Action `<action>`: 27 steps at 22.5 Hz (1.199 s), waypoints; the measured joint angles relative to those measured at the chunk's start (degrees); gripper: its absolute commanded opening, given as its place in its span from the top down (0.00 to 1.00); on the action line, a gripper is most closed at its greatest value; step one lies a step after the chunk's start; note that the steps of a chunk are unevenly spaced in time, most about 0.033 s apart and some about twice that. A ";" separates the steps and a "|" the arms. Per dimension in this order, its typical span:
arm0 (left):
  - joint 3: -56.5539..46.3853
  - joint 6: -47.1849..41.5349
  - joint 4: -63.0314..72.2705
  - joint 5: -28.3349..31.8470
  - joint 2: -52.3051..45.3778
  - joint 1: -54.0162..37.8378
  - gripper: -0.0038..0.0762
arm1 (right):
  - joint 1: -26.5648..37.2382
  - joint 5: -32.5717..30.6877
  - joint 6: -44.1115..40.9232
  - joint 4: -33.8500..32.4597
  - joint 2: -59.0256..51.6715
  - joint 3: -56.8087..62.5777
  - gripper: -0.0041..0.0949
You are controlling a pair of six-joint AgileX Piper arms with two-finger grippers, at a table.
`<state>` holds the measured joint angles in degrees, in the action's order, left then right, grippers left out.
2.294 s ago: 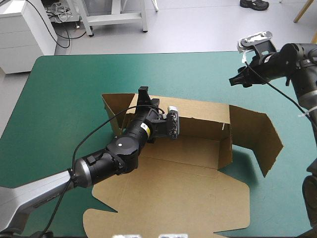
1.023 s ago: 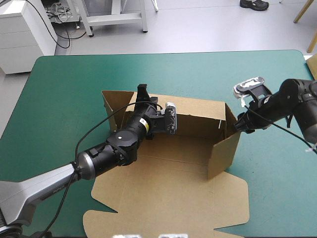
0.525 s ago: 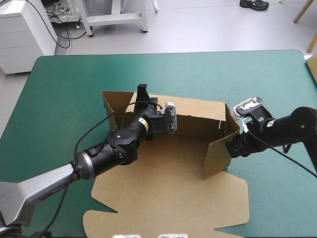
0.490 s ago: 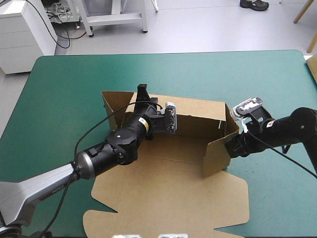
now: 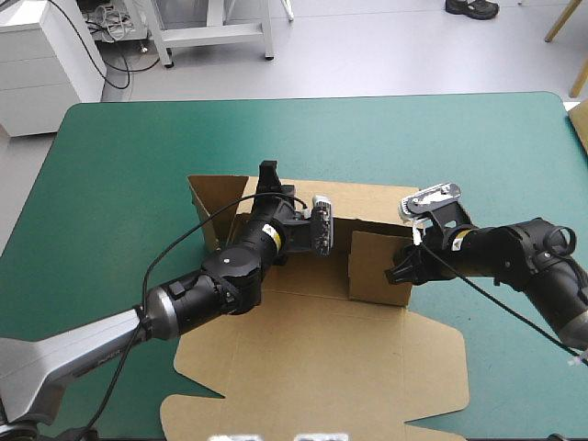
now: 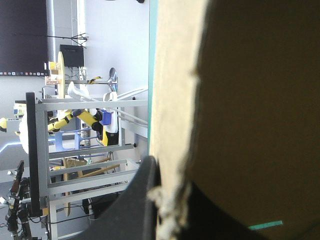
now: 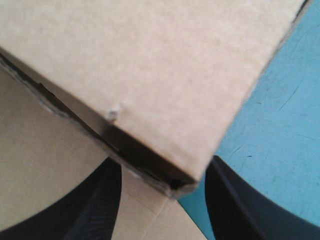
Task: Fold the box
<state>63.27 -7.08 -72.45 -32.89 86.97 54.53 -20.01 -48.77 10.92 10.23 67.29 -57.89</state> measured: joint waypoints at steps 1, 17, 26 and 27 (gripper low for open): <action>0.00 0.00 0.00 -0.13 0.00 0.00 0.96 | -0.75 1.15 -2.12 -0.92 0.00 0.17 0.49; 0.00 0.00 0.39 -2.62 0.00 0.77 0.95 | -6.69 13.67 -25.26 -14.84 -0.19 5.59 0.97; -0.05 0.00 1.94 -3.30 -0.21 6.13 0.46 | -7.19 17.46 -26.53 -14.75 1.38 5.96 0.97; -0.05 0.00 2.11 -3.30 -0.21 6.73 0.45 | -7.19 18.12 -26.69 -14.86 1.86 5.96 0.97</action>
<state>63.22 -7.08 -70.35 -36.18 86.76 61.25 -27.20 -30.65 -15.78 -4.63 69.15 -51.93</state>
